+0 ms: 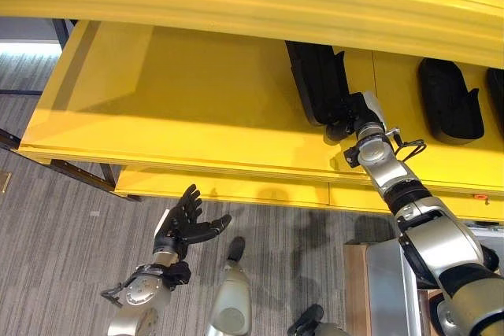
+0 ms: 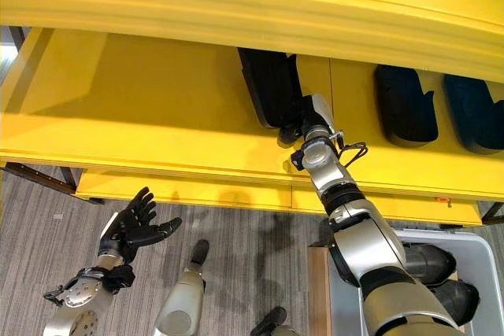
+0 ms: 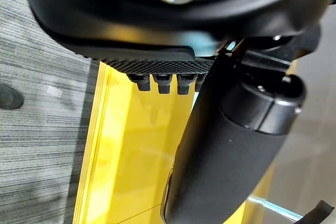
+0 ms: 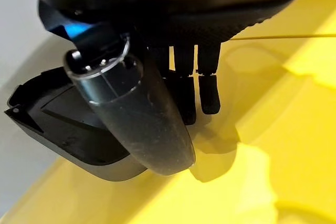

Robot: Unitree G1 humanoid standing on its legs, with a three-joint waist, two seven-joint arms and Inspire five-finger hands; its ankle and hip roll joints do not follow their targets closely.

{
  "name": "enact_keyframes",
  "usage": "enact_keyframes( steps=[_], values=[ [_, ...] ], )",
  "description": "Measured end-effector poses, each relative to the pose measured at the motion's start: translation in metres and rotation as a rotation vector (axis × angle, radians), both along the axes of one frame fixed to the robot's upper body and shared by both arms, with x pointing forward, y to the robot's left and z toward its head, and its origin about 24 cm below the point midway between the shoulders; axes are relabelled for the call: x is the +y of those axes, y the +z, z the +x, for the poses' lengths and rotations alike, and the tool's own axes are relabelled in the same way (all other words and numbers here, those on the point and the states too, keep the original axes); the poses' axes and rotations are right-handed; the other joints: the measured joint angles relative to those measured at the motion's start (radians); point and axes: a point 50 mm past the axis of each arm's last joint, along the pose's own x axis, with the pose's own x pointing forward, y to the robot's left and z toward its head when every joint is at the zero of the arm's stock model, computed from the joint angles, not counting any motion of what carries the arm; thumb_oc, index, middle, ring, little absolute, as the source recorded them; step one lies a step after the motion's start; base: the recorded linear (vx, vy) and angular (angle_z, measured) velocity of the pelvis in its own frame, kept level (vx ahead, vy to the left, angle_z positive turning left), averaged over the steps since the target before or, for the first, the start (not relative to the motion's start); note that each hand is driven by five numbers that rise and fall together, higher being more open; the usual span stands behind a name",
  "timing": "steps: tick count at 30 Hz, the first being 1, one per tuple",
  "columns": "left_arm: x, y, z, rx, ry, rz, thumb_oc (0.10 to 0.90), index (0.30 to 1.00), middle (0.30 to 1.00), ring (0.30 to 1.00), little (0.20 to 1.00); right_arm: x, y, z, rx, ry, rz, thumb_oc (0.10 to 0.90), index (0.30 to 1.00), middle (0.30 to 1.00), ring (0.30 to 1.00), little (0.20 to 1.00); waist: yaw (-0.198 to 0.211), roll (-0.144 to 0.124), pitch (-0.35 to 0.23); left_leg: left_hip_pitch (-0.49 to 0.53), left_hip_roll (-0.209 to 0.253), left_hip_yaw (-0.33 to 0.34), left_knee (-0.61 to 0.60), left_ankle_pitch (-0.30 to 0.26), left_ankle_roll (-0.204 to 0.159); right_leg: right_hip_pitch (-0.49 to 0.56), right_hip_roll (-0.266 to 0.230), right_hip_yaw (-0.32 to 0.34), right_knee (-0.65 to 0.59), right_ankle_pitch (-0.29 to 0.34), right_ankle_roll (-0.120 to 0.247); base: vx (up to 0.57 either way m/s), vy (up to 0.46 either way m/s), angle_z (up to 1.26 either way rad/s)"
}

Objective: Move parts from the plastic box to the shelf.

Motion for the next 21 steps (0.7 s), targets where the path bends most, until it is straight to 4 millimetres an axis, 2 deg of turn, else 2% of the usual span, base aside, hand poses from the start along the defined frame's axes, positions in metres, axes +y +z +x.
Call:
enact_keyframes(
  steps=[10, 21],
  values=[
    [0.0007, 0.002, 0.0025, -0.007, 0.012, 0.005, 0.9, 1.0, 1.0, 1.0, 1.0, -0.0002, 0.001, 0.0002, -0.008, -0.008, 0.004, 0.4, 0.3, 0.3, 0.3, 0.3, -0.001, -0.024, 0.014, -0.001, 0.0, 0.0, 0.004, -0.001, 0.002, 0.0, -0.001, 0.002, 0.003, 0.0, 0.0, 0.0, 0.0, 0.0],
    [0.001, 0.0025, 0.0032, -0.008, 0.02, 0.007, 0.9, 1.0, 1.0, 1.0, 1.0, 0.0057, -0.0015, 0.0009, -0.001, -0.026, 0.063, 0.4, 0.3, 0.3, 0.3, 0.3, -0.01, -0.033, 0.019, 0.0, 0.001, 0.003, 0.014, -0.004, 0.004, -0.003, -0.003, 0.009, 0.011, 0.0, -0.001, 0.0, 0.0, 0.0]
  ],
)
